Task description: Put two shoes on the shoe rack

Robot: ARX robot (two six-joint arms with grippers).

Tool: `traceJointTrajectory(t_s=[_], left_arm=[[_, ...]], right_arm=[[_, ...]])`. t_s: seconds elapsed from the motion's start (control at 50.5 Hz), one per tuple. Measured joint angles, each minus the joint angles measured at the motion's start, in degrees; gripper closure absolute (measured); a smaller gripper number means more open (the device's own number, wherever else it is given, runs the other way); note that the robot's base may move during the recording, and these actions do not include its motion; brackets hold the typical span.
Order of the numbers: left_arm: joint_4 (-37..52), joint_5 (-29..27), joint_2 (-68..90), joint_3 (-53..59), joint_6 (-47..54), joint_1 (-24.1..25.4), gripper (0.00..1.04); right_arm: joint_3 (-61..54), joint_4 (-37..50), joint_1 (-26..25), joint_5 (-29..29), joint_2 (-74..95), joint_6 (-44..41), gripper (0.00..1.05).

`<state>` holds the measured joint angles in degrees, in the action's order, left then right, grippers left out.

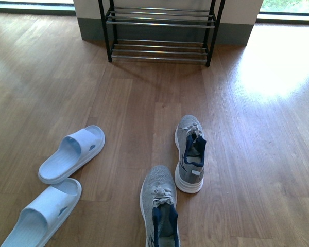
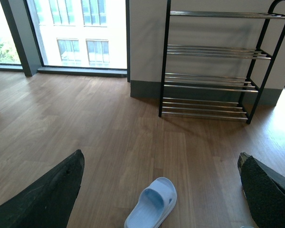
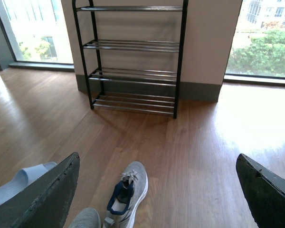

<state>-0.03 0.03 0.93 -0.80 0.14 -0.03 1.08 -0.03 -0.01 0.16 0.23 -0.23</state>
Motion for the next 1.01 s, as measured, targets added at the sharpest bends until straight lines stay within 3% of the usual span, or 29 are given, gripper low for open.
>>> traceJointTrajectory(t_s=[0.91,0.95,0.97,1.009], left_arm=[[0.00,-0.02,0.00,0.00,0.00,0.00,0.09],[0.00,-0.04,0.00,0.00,-0.02,0.00,0.09],[0.00,-0.02,0.00,0.00,0.00,0.00,0.09],[0.00,0.00,0.00,0.00,0.00,0.00,0.09]], right_arm=[[0.04,-0.11,-0.04,-0.28,0.15,0.33,0.09],[1.22,-3.52,-0.72,-2.25,1.81,2.03,0.09],[3.26,-8.37,-2.10,-5.27,5.18,5.18,0.09],[5.31,-9.79,-5.60,-9.44,13.97,8.48,0.09]])
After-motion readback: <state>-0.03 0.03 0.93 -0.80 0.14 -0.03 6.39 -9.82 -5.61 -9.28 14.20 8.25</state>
